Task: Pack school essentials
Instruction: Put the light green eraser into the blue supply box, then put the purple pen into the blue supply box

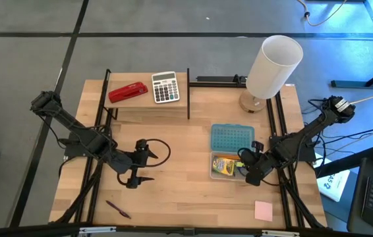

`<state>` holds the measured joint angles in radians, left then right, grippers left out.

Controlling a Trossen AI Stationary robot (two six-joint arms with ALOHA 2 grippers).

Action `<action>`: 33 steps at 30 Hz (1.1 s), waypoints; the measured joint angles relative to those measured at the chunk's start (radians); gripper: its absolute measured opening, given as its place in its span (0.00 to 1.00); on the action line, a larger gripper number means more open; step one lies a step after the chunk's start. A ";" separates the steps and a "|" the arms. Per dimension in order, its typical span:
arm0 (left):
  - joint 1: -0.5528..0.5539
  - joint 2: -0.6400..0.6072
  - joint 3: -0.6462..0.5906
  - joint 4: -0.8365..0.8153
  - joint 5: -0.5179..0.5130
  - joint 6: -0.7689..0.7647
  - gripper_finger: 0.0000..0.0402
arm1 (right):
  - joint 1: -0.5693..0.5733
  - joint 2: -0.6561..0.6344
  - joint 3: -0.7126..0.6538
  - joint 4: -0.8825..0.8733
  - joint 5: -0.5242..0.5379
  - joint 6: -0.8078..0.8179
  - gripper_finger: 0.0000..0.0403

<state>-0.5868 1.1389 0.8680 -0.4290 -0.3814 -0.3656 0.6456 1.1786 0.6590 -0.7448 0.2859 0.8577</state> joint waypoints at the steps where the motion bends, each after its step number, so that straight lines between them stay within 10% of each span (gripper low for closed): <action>1: -0.001 0.000 0.000 0.000 0.000 0.000 0.99 | 0.000 0.000 0.000 0.000 0.000 0.001 0.18; 20: -0.004 0.000 0.000 -0.002 0.006 -0.044 0.99 | 0.000 0.000 0.000 0.000 -0.001 0.001 0.35; 33: -0.124 0.000 0.000 -0.017 0.250 -0.162 0.99 | 0.000 0.000 0.059 0.003 -0.026 0.001 0.35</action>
<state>-0.7111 1.1389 0.8680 -0.4460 -0.1316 -0.5275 0.6453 1.1782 0.7179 -0.7414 0.2596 0.8587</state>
